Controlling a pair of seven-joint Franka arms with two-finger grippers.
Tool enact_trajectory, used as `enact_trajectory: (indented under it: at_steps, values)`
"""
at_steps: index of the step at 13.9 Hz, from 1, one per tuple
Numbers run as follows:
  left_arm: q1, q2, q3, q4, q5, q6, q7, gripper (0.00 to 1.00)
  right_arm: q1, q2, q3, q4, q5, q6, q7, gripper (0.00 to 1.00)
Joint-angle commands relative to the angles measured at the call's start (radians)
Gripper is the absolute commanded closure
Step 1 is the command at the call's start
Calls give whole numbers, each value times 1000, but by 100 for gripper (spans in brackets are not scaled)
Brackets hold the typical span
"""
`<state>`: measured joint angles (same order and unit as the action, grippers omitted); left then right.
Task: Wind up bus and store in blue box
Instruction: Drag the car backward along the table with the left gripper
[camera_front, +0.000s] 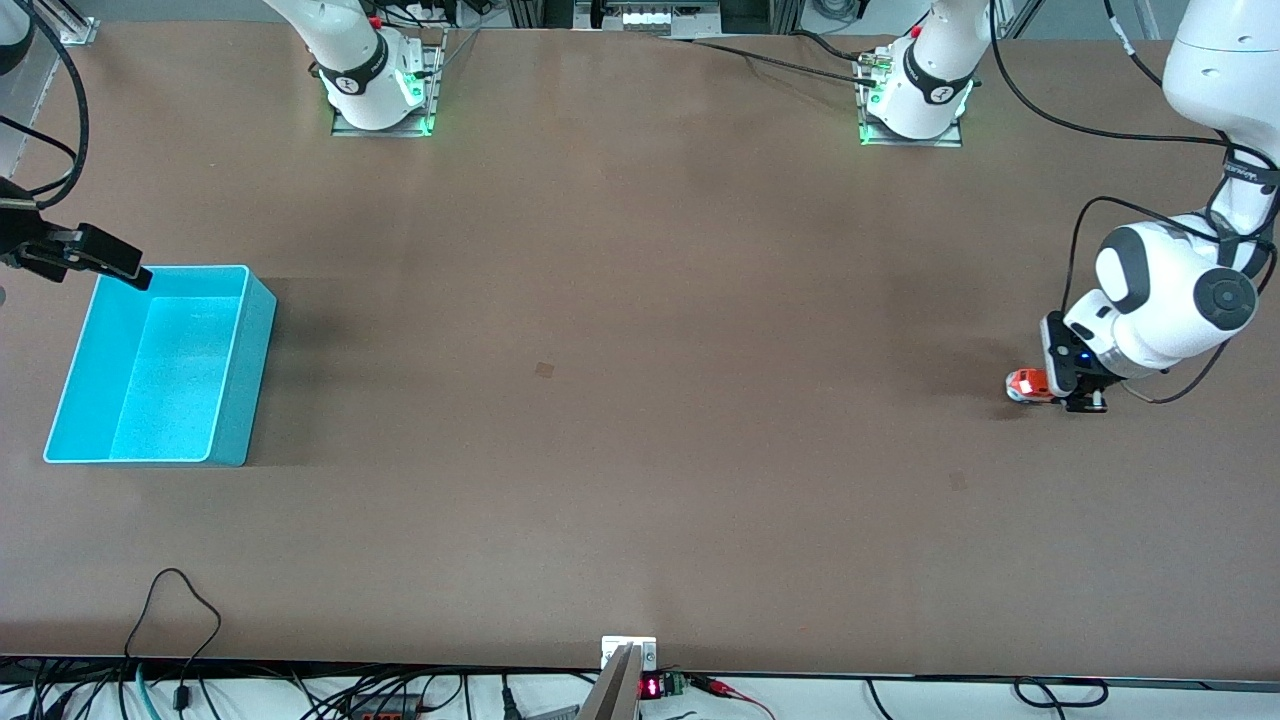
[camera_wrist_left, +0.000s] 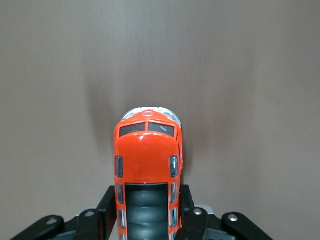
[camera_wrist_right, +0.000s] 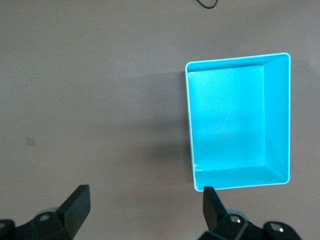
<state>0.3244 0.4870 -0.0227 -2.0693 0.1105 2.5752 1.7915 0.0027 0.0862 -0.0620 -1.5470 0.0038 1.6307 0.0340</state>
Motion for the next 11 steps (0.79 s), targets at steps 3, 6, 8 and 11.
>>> enact_trajectory:
  at_steps: [3,6,8,11]
  values:
    - [56,90,4,44,17,8,43,42,-4,-2,5,4,-7,1,-13,0]
    - [44,53,-8,109,6,-181,35,0,-1,-2,5,4,-7,1,-13,0]
    - [41,38,-34,167,6,-304,35,0,-4,1,5,5,-5,8,-13,0]
    - [38,-2,-65,205,6,-418,32,0,-4,4,5,5,-5,11,-13,0]
